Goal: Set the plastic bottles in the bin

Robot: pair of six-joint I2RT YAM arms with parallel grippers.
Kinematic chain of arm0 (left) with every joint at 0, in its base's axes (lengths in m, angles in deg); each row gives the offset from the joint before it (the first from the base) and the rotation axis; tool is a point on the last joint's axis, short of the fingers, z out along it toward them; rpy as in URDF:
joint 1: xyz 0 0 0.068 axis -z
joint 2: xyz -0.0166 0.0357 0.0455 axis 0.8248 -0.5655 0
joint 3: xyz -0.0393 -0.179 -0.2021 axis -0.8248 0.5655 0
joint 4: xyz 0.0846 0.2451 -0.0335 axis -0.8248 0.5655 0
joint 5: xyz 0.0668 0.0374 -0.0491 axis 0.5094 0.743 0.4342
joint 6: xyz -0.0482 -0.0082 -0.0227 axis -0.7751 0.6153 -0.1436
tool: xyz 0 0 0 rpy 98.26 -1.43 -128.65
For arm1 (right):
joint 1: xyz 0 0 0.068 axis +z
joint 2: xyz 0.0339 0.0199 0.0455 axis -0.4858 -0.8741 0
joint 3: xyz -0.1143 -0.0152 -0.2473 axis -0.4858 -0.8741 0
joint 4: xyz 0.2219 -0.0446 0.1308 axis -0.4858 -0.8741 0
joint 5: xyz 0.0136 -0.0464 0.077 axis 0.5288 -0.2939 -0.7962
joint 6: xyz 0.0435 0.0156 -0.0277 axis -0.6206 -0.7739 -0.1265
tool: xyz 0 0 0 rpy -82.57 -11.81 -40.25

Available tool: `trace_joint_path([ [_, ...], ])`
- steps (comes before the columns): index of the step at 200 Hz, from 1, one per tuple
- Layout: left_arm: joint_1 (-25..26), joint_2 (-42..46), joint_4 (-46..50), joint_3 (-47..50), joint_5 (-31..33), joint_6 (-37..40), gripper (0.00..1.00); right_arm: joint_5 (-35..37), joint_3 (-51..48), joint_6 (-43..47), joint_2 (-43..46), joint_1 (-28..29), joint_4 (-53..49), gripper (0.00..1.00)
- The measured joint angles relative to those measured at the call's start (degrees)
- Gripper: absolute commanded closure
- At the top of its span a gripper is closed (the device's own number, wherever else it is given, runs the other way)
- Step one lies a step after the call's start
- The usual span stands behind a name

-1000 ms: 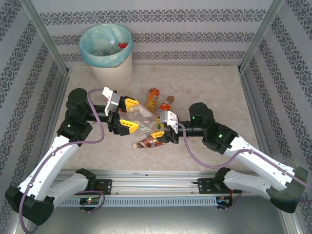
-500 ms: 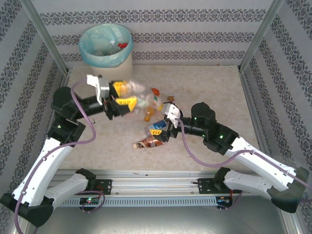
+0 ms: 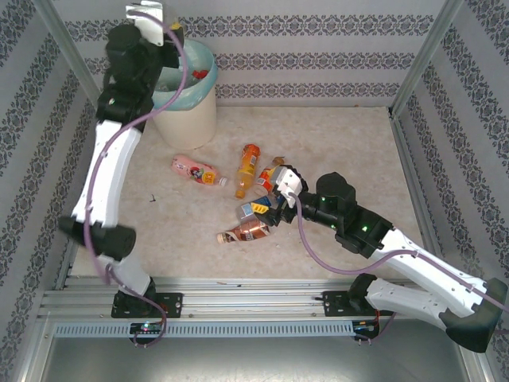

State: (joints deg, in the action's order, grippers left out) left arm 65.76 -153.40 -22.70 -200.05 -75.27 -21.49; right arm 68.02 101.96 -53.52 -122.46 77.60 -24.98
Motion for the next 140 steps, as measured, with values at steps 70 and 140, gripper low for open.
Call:
trace_joint_path([
  [70, -4.9, -27.6, 11.8, -20.5, 3.5, -0.4, 0.93, 0.3, -1.7, -2.9, 2.4, 0.0, 0.8, 0.18],
  [140, -7.8, -29.9, 12.6, -20.9, 0.3, -4.1, 0.93, 1.6, -2.3, -4.4, 2.2, 0.0, 1.0, 0.2],
])
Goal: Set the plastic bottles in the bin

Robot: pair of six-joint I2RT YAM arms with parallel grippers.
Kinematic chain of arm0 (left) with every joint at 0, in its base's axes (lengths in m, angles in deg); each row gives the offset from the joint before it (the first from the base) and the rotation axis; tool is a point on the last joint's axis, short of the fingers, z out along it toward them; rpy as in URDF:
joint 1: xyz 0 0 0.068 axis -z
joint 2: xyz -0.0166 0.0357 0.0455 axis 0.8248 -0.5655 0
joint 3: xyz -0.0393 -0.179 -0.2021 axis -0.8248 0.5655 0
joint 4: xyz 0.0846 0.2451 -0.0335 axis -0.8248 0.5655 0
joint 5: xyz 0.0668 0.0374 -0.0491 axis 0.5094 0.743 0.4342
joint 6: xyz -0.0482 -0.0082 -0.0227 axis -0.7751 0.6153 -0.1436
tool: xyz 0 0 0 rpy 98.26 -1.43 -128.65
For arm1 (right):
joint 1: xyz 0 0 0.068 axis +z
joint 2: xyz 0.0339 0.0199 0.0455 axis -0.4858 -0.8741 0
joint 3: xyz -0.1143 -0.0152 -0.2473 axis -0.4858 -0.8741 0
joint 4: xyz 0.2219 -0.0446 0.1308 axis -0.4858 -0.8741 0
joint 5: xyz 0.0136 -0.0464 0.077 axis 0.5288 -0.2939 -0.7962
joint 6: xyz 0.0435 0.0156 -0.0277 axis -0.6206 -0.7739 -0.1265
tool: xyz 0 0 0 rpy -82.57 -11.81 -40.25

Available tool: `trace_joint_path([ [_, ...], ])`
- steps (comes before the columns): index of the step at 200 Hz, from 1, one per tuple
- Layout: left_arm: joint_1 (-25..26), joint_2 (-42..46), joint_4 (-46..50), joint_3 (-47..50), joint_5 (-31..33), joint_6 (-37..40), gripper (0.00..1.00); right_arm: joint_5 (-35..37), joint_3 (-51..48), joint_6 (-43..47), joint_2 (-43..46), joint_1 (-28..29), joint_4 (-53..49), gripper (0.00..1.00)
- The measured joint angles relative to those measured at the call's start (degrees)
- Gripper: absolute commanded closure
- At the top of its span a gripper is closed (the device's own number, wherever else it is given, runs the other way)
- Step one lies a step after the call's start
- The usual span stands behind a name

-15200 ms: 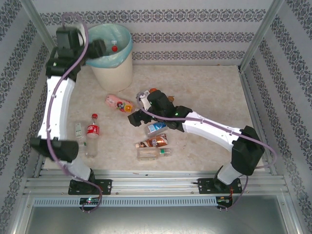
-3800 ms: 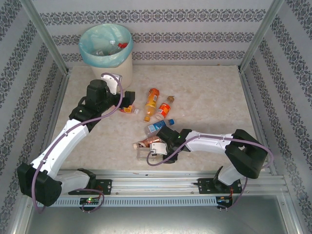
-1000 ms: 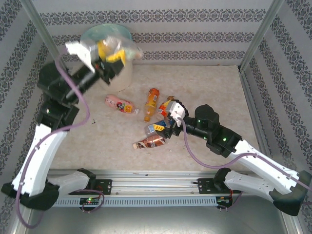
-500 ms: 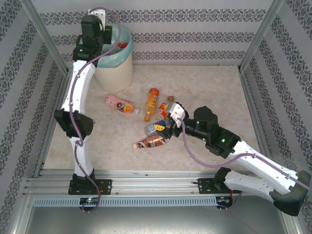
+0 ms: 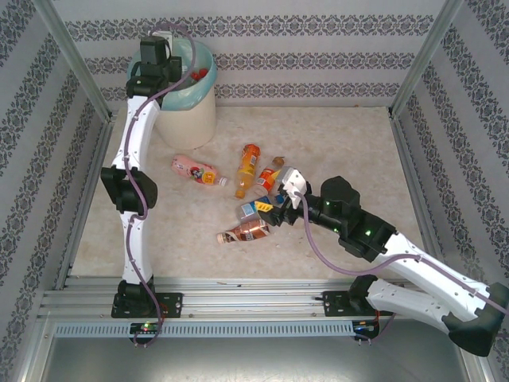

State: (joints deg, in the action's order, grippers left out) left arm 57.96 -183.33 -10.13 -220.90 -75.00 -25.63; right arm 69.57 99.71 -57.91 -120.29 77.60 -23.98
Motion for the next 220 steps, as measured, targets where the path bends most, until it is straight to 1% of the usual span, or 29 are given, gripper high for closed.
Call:
trace_joint_path([
  [35, -2.1, -3.2, -1.4, 0.0, -4.4, -3.7, 0.93, 0.0, 0.0, -0.2, -1.8, 0.0, -0.2, 0.19],
  [59, -2.1, -3.7, -1.4, -0.6, -4.5, -3.8, 0.92, 0.0, 0.0, -0.2, -2.6, 0.0, -0.2, 0.19],
  [74, -2.1, -4.2, -1.4, -0.9, -4.3, -3.6, 0.86, 0.0, 0.0, -0.2, -3.3, 0.0, -0.2, 0.19],
  [79, -2.0, -4.4, -1.4, -1.1, -4.3, -3.6, 0.82, 0.0, 0.0, -0.2, -3.6, 0.0, -0.2, 0.19],
  [85, -2.0, -4.7, -1.4, -1.4, -4.3, -3.6, 0.75, 0.0, 0.0, -0.2, -4.0, 0.0, -0.2, 0.19],
  [90, -2.0, -5.0, -1.4, -1.5, -4.3, -3.6, 0.74, 0.0, 0.0, -0.1, -4.4, 0.0, -0.2, 0.19],
  [95, -2.0, -5.2, -1.3, -1.6, -4.3, -3.6, 0.76, 0.0, 0.0, -0.2, -4.8, 0.0, -0.2, 0.19],
  [99, -2.0, -5.4, -1.3, -1.8, -4.3, -3.6, 0.82, 0.0, 0.1, -0.1, -5.1, 0.0, -0.3, 0.2],
  [106, -2.0, -5.6, -1.3, -2.0, -4.3, -3.7, 0.96, 0.0, 0.2, -0.1, -5.7, 0.0, -0.3, 0.2],
  [109, -2.0, -5.6, -1.3, -2.0, -4.3, -3.7, 1.0, 0.0, 0.3, -0.1, -5.9, 0.0, -0.3, 0.2],
  [151, -2.0, -5.0, -2.8, -2.0, -3.2, -3.9, 1.0, -0.3, 2.3, -0.2, -8.3, 0.0, -0.7, 0.2],
  [195, -2.0, -2.4, -9.6, -2.0, 0.7, -3.6, 1.0, -0.9, 4.3, 0.0, -9.4, 0.0, -1.1, 0.2],
  [220, -2.0, -2.0, -13.4, -2.4, 2.0, -3.6, 0.96, -1.1, 5.8, 0.5, -10.6, 0.0, -2.2, 0.2],
])
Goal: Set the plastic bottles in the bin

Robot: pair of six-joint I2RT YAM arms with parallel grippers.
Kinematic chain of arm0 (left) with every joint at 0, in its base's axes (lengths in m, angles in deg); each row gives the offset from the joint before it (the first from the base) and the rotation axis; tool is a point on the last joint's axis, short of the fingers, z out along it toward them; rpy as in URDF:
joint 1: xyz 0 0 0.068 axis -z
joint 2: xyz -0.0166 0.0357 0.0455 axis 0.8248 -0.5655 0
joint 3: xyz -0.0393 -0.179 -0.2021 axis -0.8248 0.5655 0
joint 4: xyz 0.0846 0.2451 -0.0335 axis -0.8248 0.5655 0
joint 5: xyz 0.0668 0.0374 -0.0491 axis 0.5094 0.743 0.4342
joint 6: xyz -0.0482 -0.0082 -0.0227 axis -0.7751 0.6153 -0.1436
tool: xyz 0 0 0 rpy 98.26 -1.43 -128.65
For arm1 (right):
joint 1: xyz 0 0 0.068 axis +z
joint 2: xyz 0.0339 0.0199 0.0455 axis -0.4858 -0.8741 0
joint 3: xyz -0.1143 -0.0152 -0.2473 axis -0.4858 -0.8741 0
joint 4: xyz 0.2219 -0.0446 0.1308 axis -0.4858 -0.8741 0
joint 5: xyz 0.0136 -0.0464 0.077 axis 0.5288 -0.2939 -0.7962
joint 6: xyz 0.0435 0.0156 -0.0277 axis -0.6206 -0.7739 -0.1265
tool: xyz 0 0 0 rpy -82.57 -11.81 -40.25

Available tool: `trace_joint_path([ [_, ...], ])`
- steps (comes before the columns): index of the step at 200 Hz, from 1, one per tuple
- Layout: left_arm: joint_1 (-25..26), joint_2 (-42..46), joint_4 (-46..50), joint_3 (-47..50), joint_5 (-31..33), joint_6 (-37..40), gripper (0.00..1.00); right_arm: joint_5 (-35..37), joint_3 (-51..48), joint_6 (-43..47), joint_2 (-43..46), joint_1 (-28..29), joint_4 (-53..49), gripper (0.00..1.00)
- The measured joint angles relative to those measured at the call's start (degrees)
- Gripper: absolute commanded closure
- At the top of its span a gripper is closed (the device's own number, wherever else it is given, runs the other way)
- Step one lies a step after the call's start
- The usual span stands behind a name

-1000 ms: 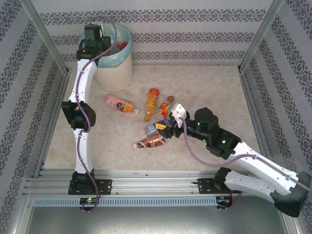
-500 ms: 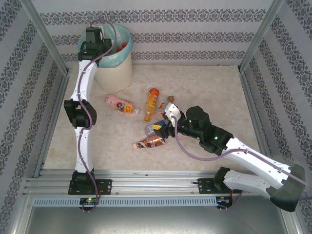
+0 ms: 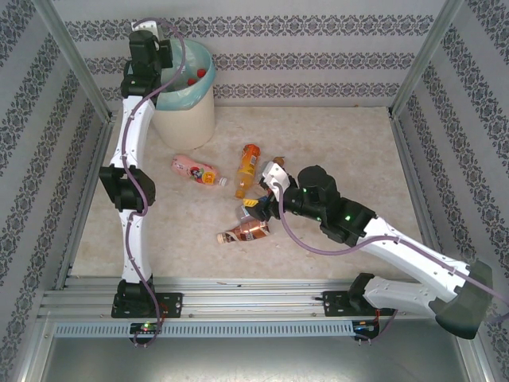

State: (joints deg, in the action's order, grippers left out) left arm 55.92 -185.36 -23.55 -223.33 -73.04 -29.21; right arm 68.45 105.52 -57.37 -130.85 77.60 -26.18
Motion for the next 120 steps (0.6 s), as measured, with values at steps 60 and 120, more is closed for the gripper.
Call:
trace_joint_path([
  [60, -0.1, -2.8, -0.3, -0.2, 0.2, -0.2, 0.41, -0.4, 2.1, 1.0, -1.6, 0.0, -1.1, 0.2],
  [120, -0.1, -3.0, 0.0, -0.2, 1.6, -0.5, 0.31, -1.2, 2.1, 0.9, -2.2, 0.0, -1.5, 0.19],
])
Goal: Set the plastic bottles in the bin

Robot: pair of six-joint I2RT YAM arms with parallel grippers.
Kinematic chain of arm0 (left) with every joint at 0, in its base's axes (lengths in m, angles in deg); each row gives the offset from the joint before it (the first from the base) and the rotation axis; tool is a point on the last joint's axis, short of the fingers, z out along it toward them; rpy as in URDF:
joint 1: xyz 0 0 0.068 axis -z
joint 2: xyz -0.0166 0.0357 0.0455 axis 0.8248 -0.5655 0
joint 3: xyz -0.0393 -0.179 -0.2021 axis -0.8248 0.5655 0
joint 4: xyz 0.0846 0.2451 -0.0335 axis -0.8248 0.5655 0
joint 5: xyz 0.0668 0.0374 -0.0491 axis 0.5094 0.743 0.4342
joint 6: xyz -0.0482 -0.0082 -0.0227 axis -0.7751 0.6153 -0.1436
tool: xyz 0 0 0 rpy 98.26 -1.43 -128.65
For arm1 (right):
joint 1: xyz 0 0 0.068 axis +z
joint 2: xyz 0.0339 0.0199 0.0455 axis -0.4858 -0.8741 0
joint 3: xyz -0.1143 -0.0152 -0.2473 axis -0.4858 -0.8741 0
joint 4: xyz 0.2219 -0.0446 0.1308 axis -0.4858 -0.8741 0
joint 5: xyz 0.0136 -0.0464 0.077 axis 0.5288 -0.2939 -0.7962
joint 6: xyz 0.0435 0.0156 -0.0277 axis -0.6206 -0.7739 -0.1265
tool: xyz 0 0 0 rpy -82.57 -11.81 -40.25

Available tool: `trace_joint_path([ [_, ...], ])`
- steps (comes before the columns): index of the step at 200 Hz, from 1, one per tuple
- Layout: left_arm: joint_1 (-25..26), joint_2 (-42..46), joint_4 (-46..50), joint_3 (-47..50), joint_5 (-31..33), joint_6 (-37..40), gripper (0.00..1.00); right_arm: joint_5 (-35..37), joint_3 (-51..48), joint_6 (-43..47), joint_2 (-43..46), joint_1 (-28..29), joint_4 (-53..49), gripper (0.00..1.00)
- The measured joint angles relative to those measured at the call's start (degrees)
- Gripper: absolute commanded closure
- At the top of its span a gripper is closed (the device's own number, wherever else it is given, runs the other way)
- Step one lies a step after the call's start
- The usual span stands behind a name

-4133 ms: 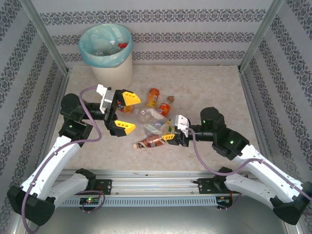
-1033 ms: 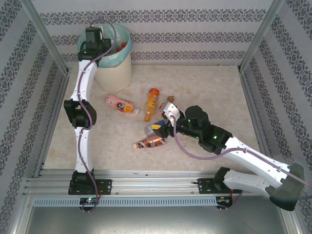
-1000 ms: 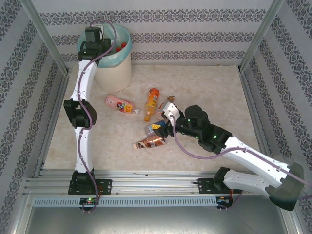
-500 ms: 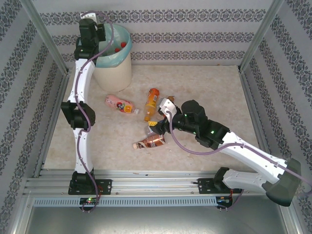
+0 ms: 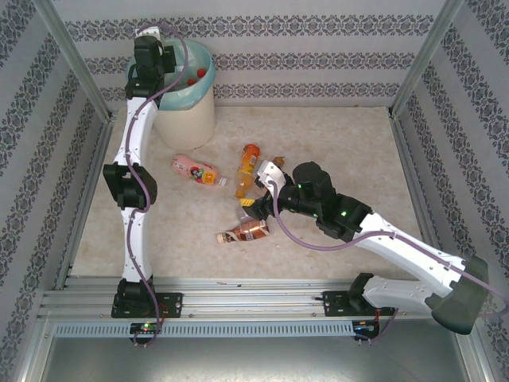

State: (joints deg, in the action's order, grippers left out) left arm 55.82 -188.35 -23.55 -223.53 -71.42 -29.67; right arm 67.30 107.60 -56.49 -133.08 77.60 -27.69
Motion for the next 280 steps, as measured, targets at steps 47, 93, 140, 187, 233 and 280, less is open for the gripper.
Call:
trace_joint_path([
  [47, 0.0, 0.5, 0.0, 0.0, 0.8, 0.2, 0.25, -0.4, 0.0, -0.1, -0.6, 0.0, 0.0, 0.2],
  [93, -0.1, 1.0, 0.3, 0.0, -0.7, -0.2, 0.51, -0.8, 0.1, -0.1, -1.4, 0.0, 0.0, 0.2],
  [140, 0.4, 1.0, 4.3, 0.0, -7.8, -1.5, 0.58, -1.7, 0.4, -0.8, -3.4, 0.0, 0.0, 0.21],
  [187, 2.7, -1.0, 8.5, -1.1, -10.2, -2.0, 0.58, -3.4, 2.0, -1.7, -6.0, 0.0, -0.2, 0.21],
  [233, 3.0, -2.7, 11.6, -3.9, -10.8, -3.2, 0.54, -1.3, 5.5, -3.0, -8.6, 0.0, -6.2, 0.18],
  [280, 3.1, 1.6, 13.8, -4.3, -13.1, -4.9, 0.45, -2.3, 5.5, 11.1, -10.2, 0.1, -17.2, 0.14],
])
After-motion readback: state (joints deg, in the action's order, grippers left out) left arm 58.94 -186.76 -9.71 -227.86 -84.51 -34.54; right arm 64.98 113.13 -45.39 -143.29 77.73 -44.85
